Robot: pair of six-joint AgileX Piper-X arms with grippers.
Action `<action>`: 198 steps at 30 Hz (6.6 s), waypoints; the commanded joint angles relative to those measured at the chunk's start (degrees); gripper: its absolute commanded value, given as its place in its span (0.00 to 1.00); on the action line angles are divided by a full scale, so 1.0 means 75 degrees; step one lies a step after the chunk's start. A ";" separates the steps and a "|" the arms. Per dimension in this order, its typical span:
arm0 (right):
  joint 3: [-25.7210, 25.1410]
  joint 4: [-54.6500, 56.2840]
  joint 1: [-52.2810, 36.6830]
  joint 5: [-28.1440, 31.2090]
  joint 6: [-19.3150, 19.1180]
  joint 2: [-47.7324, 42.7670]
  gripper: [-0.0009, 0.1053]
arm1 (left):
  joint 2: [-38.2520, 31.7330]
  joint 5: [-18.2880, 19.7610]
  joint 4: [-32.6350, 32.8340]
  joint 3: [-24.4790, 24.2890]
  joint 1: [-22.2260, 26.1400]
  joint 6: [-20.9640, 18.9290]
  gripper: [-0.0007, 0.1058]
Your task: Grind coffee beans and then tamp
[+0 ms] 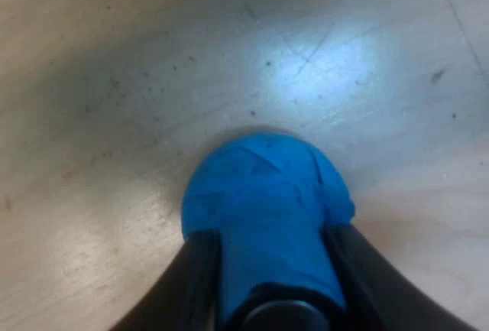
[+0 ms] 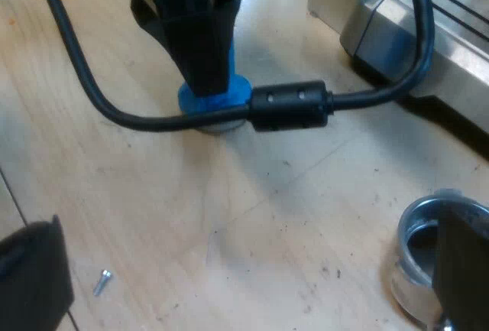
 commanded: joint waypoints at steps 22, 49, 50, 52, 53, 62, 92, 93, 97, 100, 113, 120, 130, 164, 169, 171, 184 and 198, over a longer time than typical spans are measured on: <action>0.0171 0.1419 -0.1018 0.0215 0.1165 -0.0324 0.97 | -0.1832 0.0358 0.1222 -0.1223 -0.0218 0.0254 0.01; 0.0869 0.0347 -0.1353 -0.0182 0.0919 -0.0324 0.97 | -0.0226 0.0985 0.0616 -0.2575 -0.2881 0.0152 0.01; 0.0869 0.0347 -0.1353 -0.0182 0.0919 -0.0324 0.97 | -0.0092 0.0985 0.0548 -0.2619 -0.2969 0.0152 0.01; 0.0869 0.0347 -0.1353 -0.0182 0.0919 -0.0324 0.97 | 0.0099 0.0985 0.0474 -0.2687 -0.3045 0.0152 0.01; 0.0869 0.0347 -0.1353 -0.0182 0.0919 -0.0324 0.97 | 0.0223 0.0985 0.0424 -0.2737 -0.3046 0.0152 0.01; 0.0869 0.0347 -0.1353 -0.0158 0.0919 -0.0324 0.97 | 0.0840 0.1391 -0.0056 -0.2828 -0.3045 0.0152 0.01; 0.0869 0.0347 -0.1353 -0.0158 0.0932 -0.0324 0.97 | 0.2441 0.1263 -0.0570 -0.2828 -0.3045 0.0276 0.01; 0.0869 0.0347 -0.1353 -0.0158 0.0932 -0.0324 0.97 | 0.2456 0.1255 -0.0586 -0.2810 -0.3045 0.0311 0.01; 0.0869 0.0347 -0.1353 -0.0158 0.0932 -0.0324 0.97 | 0.2540 0.1257 -0.0622 -0.2810 -0.3045 0.0361 0.01; 0.0869 0.0347 -0.1353 -0.0158 0.0932 -0.0324 0.97 | 0.2669 0.1257 -0.0619 -0.2810 -0.3045 0.0361 0.01; 0.0869 0.0347 -0.1353 -0.0158 0.0932 -0.0324 0.97 | 0.3039 0.1092 -0.0519 -0.2777 -0.3045 0.0423 0.01; 0.0869 0.0347 -0.1353 -0.0158 0.0932 -0.0324 0.97 | 0.2563 0.0903 -0.0497 -0.2853 -0.3045 0.0421 0.01; 0.0775 0.0347 -0.1353 -0.0367 0.0932 -0.0324 0.97 | 0.0941 0.0903 -0.0230 -0.2907 -0.2951 0.0353 0.01; -0.0257 -0.0419 -0.2053 -0.3073 -0.0115 0.0677 0.97 | -0.0798 0.0787 -0.0114 -0.0650 0.0431 0.0358 0.01; -0.0257 -0.0918 -0.2053 -0.3146 -0.0108 0.1155 0.97 | -0.0656 0.0720 -0.0396 -0.0367 0.0431 0.0324 0.01; -0.0278 -0.0920 -0.2053 -0.3213 -0.0108 0.1237 0.97 | -0.0465 0.0633 -0.0392 -0.0369 0.0431 0.0313 0.01; -0.0270 -0.0966 -0.2053 -0.3280 -0.0053 0.1324 0.97 | 0.0871 -0.0088 -0.0663 -0.0369 0.0431 0.0193 0.01; -0.0315 -0.0947 -0.2053 -0.3411 -0.0053 0.1199 0.97 | 0.0851 -0.0071 -0.0321 -0.0562 0.0431 0.0193 0.96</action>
